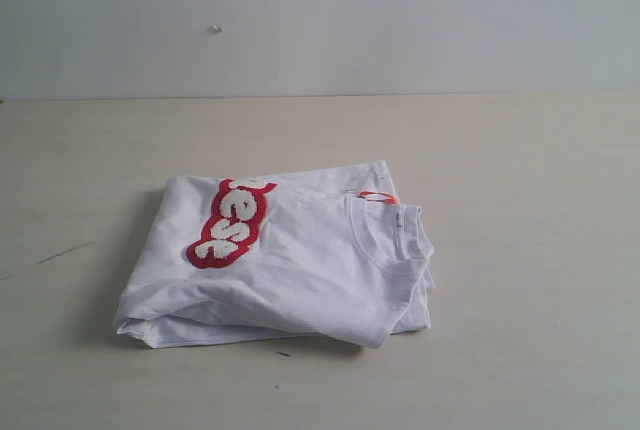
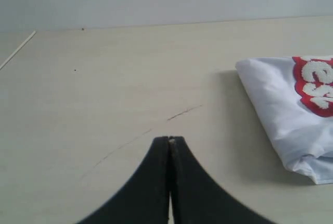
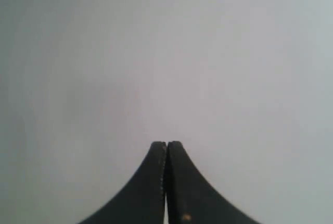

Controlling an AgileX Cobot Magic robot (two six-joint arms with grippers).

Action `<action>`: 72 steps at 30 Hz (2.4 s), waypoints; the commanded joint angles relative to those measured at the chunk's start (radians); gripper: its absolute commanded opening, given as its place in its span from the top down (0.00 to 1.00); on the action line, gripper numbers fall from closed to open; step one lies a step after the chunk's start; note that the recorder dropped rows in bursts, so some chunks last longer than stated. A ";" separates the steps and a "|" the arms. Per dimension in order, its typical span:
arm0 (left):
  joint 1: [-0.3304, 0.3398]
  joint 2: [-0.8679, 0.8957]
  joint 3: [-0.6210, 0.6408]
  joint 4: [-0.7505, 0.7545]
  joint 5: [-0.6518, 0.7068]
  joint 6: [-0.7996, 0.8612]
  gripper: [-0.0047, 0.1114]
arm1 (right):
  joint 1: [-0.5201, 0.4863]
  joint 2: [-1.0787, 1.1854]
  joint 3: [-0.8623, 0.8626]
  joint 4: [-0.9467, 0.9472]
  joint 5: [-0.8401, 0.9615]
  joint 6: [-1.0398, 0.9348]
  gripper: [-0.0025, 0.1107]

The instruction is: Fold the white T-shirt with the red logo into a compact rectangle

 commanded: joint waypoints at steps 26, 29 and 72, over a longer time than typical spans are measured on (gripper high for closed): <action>0.003 -0.005 -0.001 0.003 -0.006 -0.001 0.96 | -0.441 -0.159 0.653 -0.031 -0.189 0.087 0.98; 0.003 -0.005 -0.001 0.003 -0.006 -0.001 0.96 | -0.441 -0.159 0.653 -0.053 -0.079 0.087 0.98; 0.003 -0.005 -0.001 0.003 -0.006 -0.001 0.96 | -0.439 -0.159 0.653 -0.087 0.132 0.047 0.98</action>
